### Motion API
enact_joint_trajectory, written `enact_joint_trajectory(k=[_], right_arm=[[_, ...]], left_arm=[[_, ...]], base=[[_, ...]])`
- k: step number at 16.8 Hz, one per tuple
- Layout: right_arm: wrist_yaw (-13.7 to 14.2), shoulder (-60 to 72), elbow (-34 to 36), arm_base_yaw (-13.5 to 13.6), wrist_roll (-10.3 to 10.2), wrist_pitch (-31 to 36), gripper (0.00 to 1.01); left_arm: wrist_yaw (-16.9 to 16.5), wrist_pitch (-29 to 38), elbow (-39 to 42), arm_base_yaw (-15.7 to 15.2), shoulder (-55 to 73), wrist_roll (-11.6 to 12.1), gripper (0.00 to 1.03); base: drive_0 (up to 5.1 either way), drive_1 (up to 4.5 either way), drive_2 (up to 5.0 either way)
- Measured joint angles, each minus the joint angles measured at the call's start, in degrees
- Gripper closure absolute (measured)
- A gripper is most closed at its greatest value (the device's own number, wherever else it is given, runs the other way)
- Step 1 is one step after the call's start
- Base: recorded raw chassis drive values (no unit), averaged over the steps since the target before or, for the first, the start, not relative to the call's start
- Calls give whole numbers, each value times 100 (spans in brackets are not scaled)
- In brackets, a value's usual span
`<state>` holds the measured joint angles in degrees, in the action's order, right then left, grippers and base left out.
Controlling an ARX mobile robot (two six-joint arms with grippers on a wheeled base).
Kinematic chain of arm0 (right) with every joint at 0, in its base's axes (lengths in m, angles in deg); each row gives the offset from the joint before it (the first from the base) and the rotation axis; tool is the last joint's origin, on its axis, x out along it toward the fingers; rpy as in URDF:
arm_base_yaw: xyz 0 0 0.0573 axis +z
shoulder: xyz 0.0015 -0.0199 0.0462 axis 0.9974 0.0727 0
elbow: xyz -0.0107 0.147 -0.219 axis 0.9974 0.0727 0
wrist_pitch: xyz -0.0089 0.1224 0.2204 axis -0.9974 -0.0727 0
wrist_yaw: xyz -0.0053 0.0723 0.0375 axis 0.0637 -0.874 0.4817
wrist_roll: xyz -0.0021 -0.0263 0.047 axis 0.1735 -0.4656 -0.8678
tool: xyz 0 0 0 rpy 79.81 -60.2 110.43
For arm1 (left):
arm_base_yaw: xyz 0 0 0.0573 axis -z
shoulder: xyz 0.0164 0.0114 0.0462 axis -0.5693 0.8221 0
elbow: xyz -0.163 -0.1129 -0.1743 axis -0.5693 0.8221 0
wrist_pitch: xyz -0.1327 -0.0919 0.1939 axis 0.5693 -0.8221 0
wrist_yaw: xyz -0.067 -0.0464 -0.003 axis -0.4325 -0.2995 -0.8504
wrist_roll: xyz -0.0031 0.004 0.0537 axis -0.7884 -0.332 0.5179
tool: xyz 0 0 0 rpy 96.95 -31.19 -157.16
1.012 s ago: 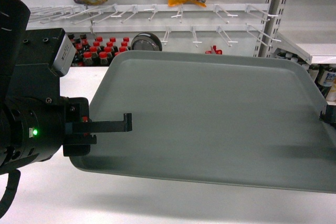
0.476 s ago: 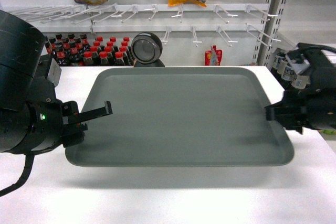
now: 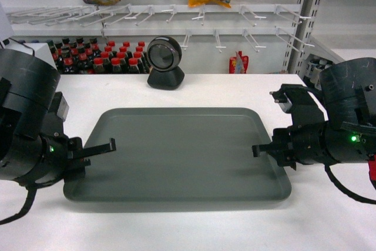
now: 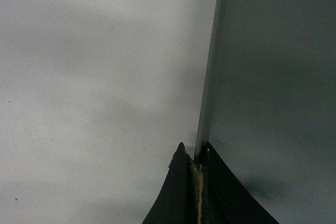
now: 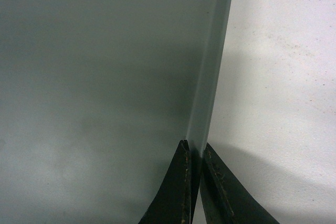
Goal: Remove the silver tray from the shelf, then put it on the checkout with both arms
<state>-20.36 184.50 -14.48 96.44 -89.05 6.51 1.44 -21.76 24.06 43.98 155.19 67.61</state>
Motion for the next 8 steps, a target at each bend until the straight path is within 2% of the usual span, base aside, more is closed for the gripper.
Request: enact_joint_trajectory(k=[2,3,4,5,7,8], right_arm=[[140,52,-31,37,17,28,98],[197,63,-35,52,63,52,94],[221,76,-13,68,273,129,85],[282,76,76,98,352,339,74],[343,59,236,61,345,828,57],[291,-70,415,-9,251,1161,48]], left_arm=[[20,-120,-129,0,129,7,100],[13,-127,-184,7,179,2,99],[125,-166,-258,15,219,-4,90],[278,-127,-299,48,240,-42,79],[522,125,-212,151,116,-37,61],[640,376,-61,205,-79,-9,54]], base=[[0,0,0],[0,0,0],[0,0,0],[0,0,0],[0,0,0],[0,0,0]])
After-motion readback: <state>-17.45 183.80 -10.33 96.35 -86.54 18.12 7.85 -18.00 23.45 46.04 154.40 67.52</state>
